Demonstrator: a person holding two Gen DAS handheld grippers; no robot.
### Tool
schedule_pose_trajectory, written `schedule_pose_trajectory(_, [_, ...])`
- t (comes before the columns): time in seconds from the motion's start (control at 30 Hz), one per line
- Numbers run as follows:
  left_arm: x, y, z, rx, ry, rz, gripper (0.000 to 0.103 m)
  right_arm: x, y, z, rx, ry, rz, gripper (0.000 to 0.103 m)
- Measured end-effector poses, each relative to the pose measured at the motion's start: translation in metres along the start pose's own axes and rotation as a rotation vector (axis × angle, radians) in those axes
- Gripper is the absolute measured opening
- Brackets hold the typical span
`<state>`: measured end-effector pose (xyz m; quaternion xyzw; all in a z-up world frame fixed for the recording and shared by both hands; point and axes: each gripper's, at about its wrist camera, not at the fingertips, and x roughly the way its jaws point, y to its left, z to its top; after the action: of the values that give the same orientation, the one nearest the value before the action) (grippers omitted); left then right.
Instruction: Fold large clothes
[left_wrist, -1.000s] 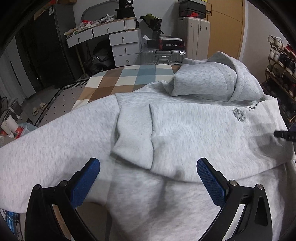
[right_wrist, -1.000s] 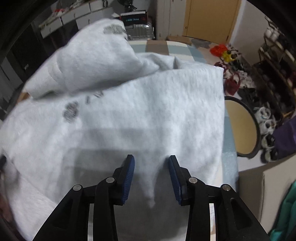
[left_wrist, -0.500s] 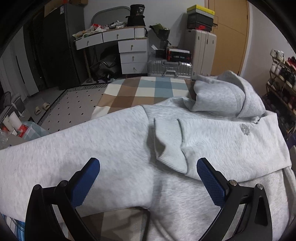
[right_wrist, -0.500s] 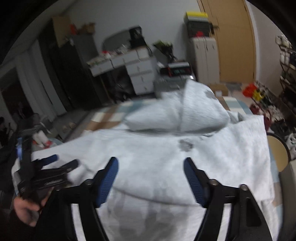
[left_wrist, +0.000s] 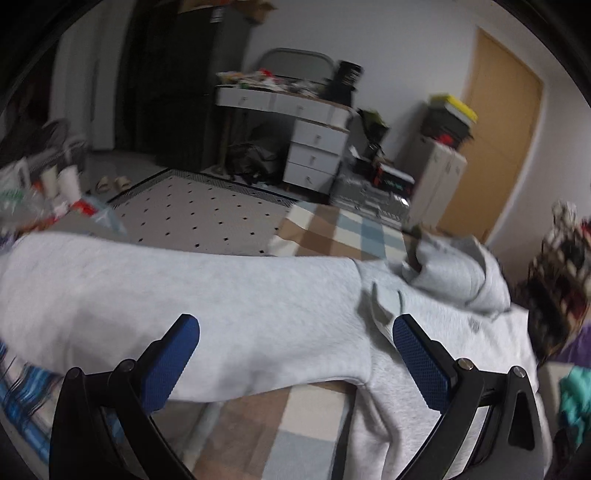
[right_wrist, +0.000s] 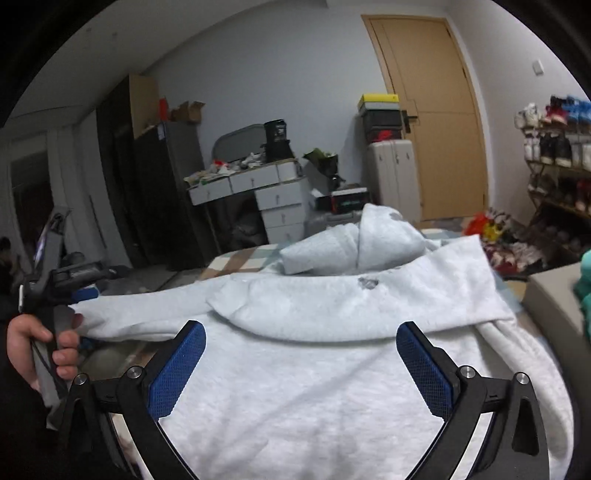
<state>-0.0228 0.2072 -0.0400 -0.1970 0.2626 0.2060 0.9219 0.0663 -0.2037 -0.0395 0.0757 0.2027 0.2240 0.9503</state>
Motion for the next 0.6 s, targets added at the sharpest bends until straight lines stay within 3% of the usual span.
schedule_pose_trajectory(0.17, [-0.049,0.069,0.015,-0.069,-0.076,0.059,0.102,0.008,-0.013,0.004,0.132,0.109,0.062,0.103])
schedule_pose_trajectory(0.27, [-0.075,0.124,0.014,-0.135,-0.097,0.133,0.102,0.01,-0.009,0.0,0.115,0.13,0.078,0.103])
schedule_pose_trajectory(0.37, [-0.079,0.165,0.007,-0.185,-0.067,0.164,0.102,0.005,0.002,-0.004,0.078,0.13,0.122,0.103])
schedule_pose_trajectory(0.4, [-0.077,0.178,0.005,-0.223,-0.044,0.16,0.102,0.004,0.005,-0.004,0.073,0.134,0.133,0.103])
schedule_pose_trajectory(0.53, [-0.049,0.221,0.0,-0.436,0.084,-0.006,0.102,0.005,0.014,-0.007,0.053,0.152,0.151,0.103])
schedule_pose_trajectory(0.6, [-0.035,0.231,0.0,-0.509,0.115,-0.053,0.102,0.006,0.015,-0.006,0.047,0.15,0.142,0.103])
